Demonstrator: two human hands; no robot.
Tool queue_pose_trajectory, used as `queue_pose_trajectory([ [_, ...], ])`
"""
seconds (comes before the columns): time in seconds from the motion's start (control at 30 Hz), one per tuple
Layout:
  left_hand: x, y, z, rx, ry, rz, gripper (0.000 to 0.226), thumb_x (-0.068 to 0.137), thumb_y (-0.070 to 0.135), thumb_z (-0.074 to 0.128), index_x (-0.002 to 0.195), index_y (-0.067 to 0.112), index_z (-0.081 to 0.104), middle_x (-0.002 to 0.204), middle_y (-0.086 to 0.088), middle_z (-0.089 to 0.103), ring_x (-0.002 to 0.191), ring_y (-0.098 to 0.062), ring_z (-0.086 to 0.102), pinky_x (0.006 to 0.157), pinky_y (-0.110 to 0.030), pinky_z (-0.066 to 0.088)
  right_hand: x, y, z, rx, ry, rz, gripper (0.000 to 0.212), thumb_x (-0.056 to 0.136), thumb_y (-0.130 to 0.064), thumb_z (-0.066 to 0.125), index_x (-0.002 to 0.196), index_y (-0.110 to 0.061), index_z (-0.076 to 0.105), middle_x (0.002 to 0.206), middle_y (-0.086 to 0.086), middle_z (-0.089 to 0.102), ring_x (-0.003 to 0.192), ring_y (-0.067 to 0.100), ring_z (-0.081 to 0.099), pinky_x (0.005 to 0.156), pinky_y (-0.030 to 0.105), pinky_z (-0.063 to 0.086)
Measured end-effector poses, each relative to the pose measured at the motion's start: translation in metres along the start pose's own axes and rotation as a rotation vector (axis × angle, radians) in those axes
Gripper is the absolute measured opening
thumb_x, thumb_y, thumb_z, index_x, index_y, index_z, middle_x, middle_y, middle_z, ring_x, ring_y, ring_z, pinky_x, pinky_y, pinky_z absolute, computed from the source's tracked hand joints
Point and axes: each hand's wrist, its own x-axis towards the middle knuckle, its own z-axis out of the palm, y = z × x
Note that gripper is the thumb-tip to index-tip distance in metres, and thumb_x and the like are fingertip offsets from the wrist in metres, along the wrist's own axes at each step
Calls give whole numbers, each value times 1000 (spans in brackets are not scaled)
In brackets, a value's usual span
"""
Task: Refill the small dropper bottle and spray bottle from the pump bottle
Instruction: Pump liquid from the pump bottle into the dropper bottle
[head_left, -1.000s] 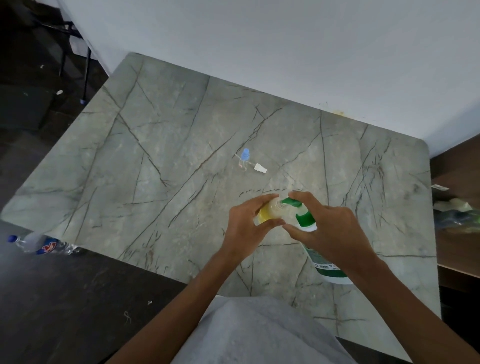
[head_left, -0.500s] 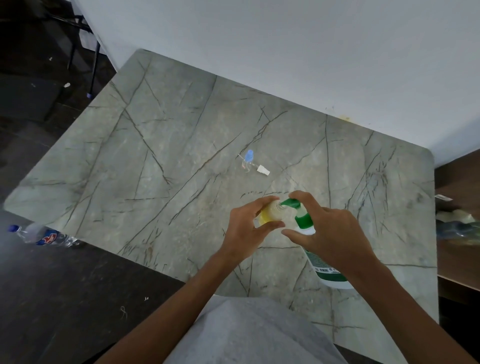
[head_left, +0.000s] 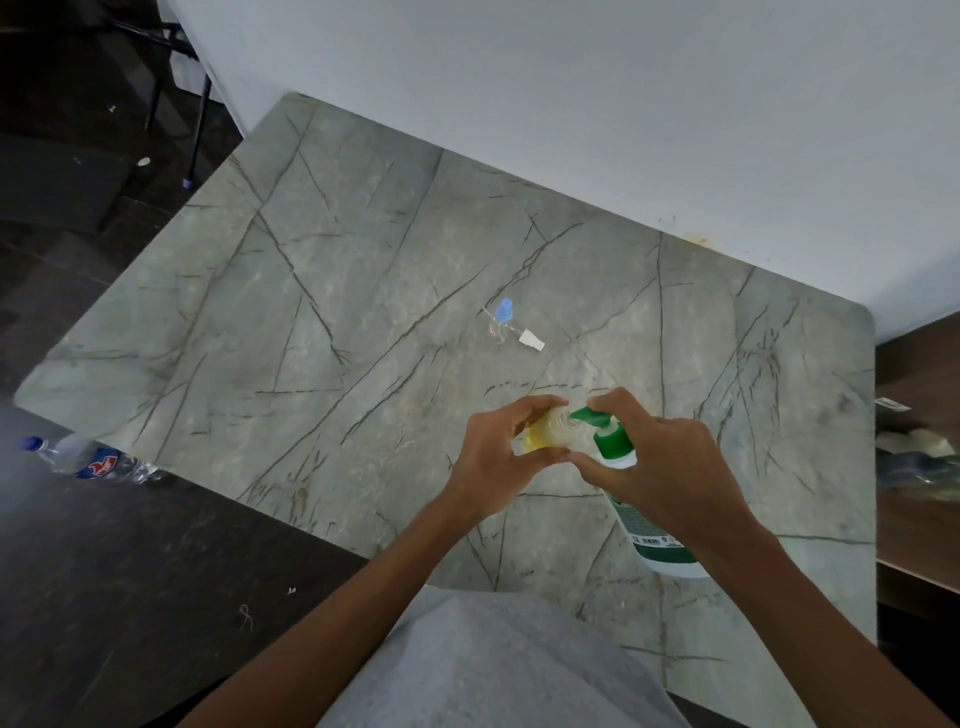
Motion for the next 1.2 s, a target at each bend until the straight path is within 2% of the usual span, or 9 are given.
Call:
queue_pose_trajectory([
  [0.23, 0, -3, -1, -8, 11, -37, 55, 71, 23, 85, 122, 24, 63, 112, 10, 69, 100, -8, 67, 87, -35, 57, -1, 0, -3, -33, -34, -10, 59, 75, -67, 46, 120, -30, 40, 76, -6, 70, 52, 10, 62, 52, 27, 56],
  [0.4, 1, -1, -1, -13, 7, -39, 56, 71, 23, 84, 123, 22, 63, 115, 7, 69, 102, -8, 67, 88, -34, 57, -1, -1, -3, -16, -23, -14, 60, 74, -65, 51, 121, -28, 40, 77, -7, 71, 52, 10, 63, 52, 25, 54],
  [0.6, 2, 2, -1, -9, 18, -34, 54, 71, 21, 84, 122, 23, 63, 114, 13, 67, 103, -5, 66, 89, -30, 56, -1, -2, -2, 20, 0, 15, 58, 72, -58, 59, 117, -24, 46, 80, -4, 71, 51, 9, 61, 54, 20, 49],
  [0.77, 1, 3, -2, 5, 17, 11, 54, 72, 23, 84, 122, 20, 64, 115, 6, 70, 103, -7, 66, 88, -31, 57, 0, -1, -2, 7, 9, 17, 54, 70, -57, 62, 109, -19, 54, 77, -3, 71, 50, 8, 60, 51, 15, 45],
  [0.9, 1, 3, -1, 33, 11, 14, 54, 72, 23, 83, 122, 19, 64, 116, 5, 69, 103, -7, 66, 88, -29, 56, 2, -2, -2, -32, 11, 1, 53, 69, -53, 69, 107, -19, 52, 73, -3, 70, 47, 5, 55, 50, 14, 42],
  [1.1, 2, -1, -2, 41, 21, -11, 54, 72, 25, 84, 122, 21, 63, 115, 7, 69, 102, -7, 66, 87, -30, 57, 1, 0, -3, -52, -50, -13, 63, 70, -55, 70, 118, -25, 44, 77, -7, 70, 47, 4, 53, 52, 13, 42],
  [1.2, 0, -2, -2, 45, 21, -12, 54, 72, 26, 83, 122, 23, 63, 115, 8, 69, 101, -6, 66, 87, -30, 57, 0, 1, 0, -28, -34, -17, 62, 69, -53, 71, 117, -23, 47, 78, -6, 71, 49, 9, 61, 53, 14, 44],
])
